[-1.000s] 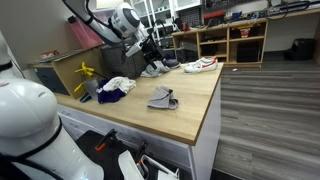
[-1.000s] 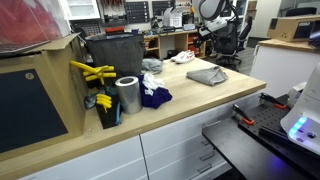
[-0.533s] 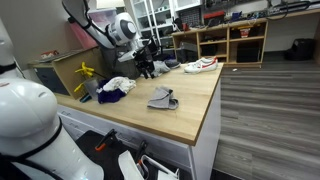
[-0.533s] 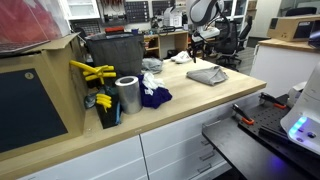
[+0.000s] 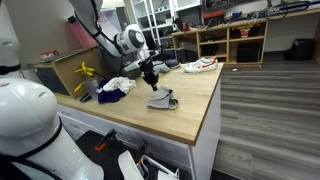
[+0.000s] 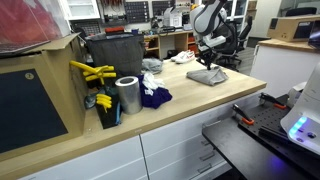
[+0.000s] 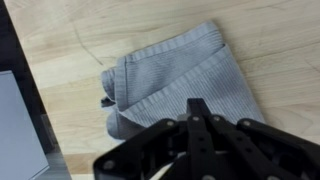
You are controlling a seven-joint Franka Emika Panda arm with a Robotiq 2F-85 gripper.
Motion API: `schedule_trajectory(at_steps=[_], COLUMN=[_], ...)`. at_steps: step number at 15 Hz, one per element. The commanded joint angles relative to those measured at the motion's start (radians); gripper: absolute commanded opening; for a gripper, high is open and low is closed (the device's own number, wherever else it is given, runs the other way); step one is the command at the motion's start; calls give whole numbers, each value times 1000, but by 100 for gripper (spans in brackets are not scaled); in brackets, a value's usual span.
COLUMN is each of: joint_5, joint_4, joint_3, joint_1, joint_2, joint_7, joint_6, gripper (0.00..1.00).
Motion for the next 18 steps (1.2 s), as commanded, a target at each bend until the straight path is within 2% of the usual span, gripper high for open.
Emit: schedule_trajectory(at_steps=[1,3,14,18], joint_5=[-118,-184,-357,-429], joint_4=[3,17,22,11], joint_3=[-43,-51,-69,-82], joint_1=[32,43,85,75], joint_2=[12,33,144,165], joint_7=[103,153,316,372], joint_6=[-36,-44,-22,-25], gripper=[0,0,0,0])
